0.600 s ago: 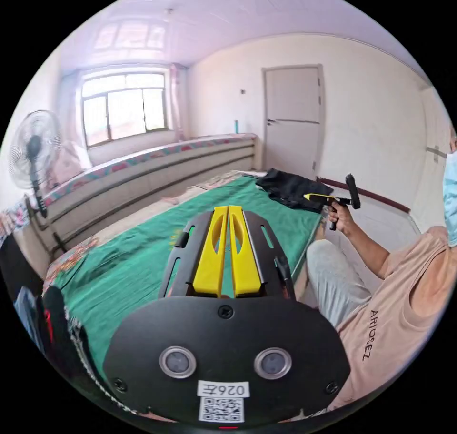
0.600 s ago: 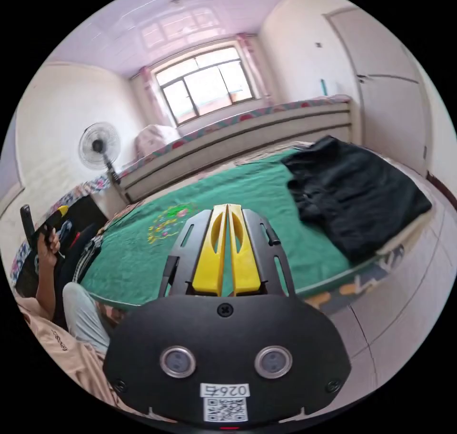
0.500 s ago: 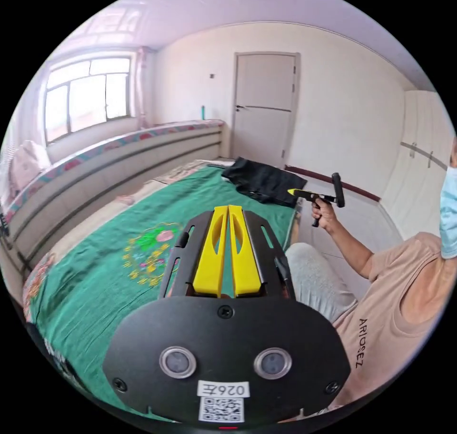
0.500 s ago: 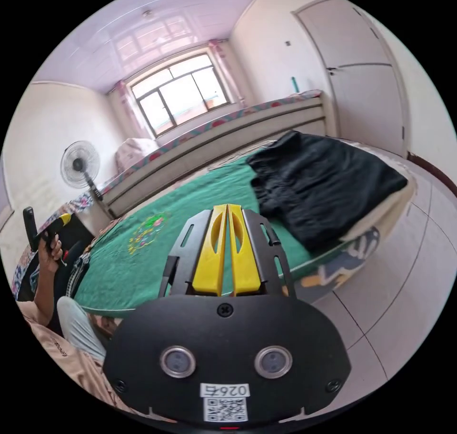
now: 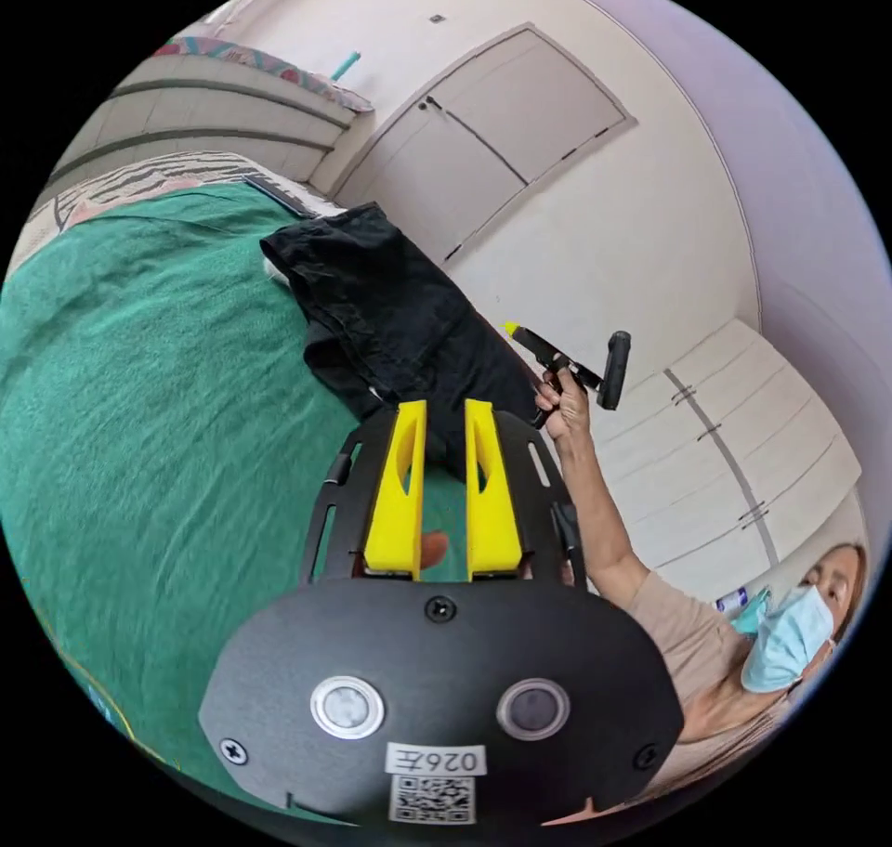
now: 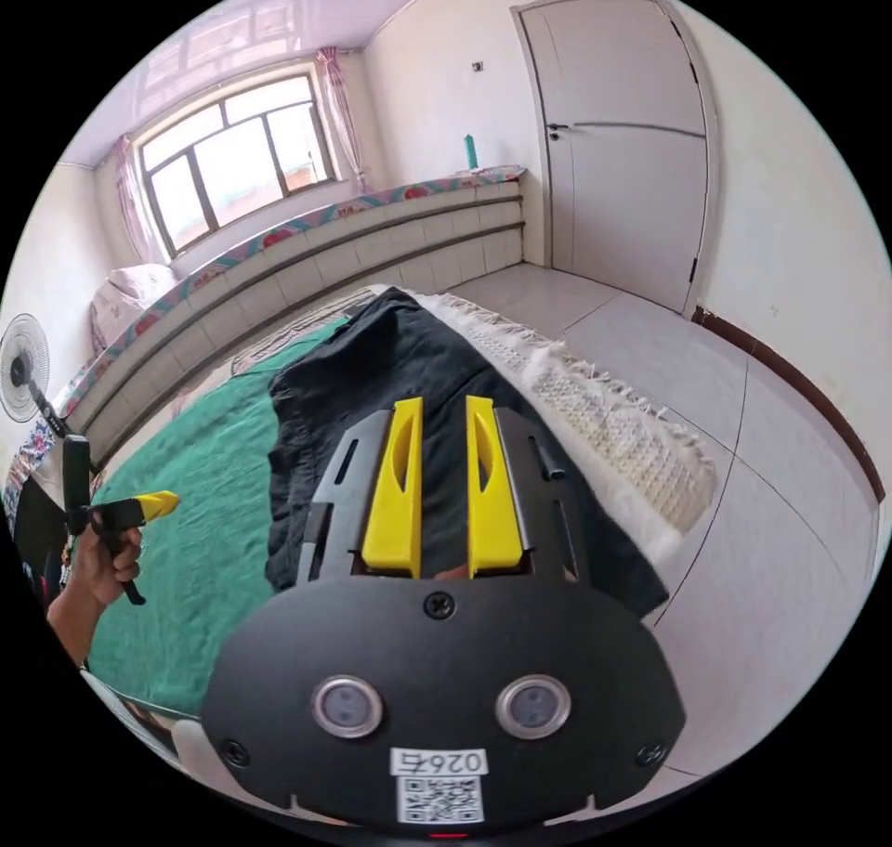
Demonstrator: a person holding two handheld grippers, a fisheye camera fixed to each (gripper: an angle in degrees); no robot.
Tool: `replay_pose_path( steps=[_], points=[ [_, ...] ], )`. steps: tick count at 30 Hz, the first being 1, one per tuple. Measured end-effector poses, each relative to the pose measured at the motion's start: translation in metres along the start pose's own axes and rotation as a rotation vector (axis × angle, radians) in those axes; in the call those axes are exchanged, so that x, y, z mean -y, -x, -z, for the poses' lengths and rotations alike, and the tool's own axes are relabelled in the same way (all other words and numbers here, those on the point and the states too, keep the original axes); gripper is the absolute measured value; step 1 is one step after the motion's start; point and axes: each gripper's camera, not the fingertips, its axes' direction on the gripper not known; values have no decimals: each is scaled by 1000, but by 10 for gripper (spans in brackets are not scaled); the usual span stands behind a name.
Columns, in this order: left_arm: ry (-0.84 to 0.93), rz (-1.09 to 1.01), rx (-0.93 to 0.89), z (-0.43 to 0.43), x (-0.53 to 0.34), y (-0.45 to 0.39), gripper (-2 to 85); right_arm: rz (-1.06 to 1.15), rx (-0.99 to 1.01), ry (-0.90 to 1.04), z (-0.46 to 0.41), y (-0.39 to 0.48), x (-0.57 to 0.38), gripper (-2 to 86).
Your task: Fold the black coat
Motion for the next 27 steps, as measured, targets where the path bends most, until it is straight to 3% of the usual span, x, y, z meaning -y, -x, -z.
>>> replay_pose_path(
  steps=[4,8,11,15,19,24,27],
  points=[
    [3,51,39,-44,28,54,144,27,-18,39,-41,9,66,92],
    [117,68,82,-94,40,102,180,69,-78,172,-89,36,95,113],
    [64,58,74,-95,30,124,168,64,-94,213,-92,64,97,76],
    [9,106,-65,-74,8,167,164,187,-124,28,-2,159,52,11],
    [-59,156,-208,-48,-20,197,172,380,10,-150,131,299,-53,4],
    [-280,-1,-538,20,-76,186,241,680,83,-200,269,475,-233,2],
    [-263,-52,-478,55,-105,168,233,836,100,-159,332,573,-340,3]
  ],
)
